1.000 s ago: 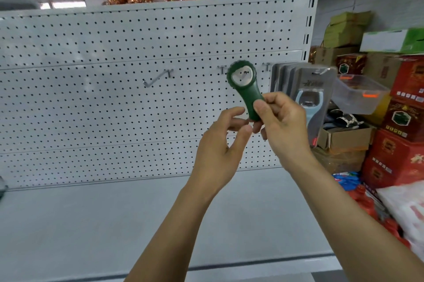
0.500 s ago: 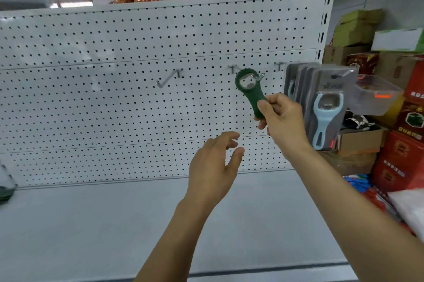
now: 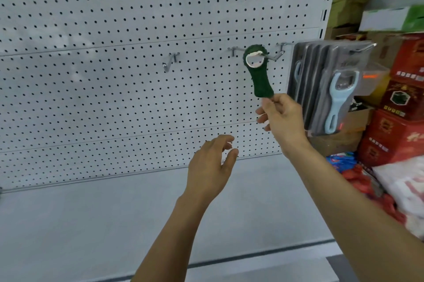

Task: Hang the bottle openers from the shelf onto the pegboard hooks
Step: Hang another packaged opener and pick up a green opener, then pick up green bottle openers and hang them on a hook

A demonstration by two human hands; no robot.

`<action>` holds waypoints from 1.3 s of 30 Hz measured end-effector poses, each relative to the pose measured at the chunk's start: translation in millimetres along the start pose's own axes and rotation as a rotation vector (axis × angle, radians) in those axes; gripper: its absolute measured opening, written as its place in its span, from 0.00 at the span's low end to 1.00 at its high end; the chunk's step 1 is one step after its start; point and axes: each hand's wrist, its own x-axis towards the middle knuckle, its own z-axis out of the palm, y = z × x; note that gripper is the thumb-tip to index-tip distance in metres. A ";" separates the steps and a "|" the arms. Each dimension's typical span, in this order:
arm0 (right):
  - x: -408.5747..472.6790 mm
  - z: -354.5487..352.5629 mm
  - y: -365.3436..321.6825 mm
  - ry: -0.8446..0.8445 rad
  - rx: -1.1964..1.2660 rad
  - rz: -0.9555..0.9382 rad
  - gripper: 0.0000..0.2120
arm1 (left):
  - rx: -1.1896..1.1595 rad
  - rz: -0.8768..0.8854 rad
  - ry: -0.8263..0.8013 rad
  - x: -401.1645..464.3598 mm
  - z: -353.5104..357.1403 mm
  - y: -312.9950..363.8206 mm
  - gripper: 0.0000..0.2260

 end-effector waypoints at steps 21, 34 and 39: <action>-225.7 33.3 136.4 -0.292 -0.746 0.072 0.13 | -0.023 -0.028 -0.351 -139.8 26.9 -120.3 0.16; -378.2 118.4 113.9 -0.320 -0.717 0.163 0.09 | 0.039 -0.084 -0.380 -272.7 -73.0 -199.9 0.14; -430.2 179.6 99.1 -0.414 -0.668 0.167 0.08 | 0.032 -0.208 -0.407 -324.2 -139.9 -242.4 0.15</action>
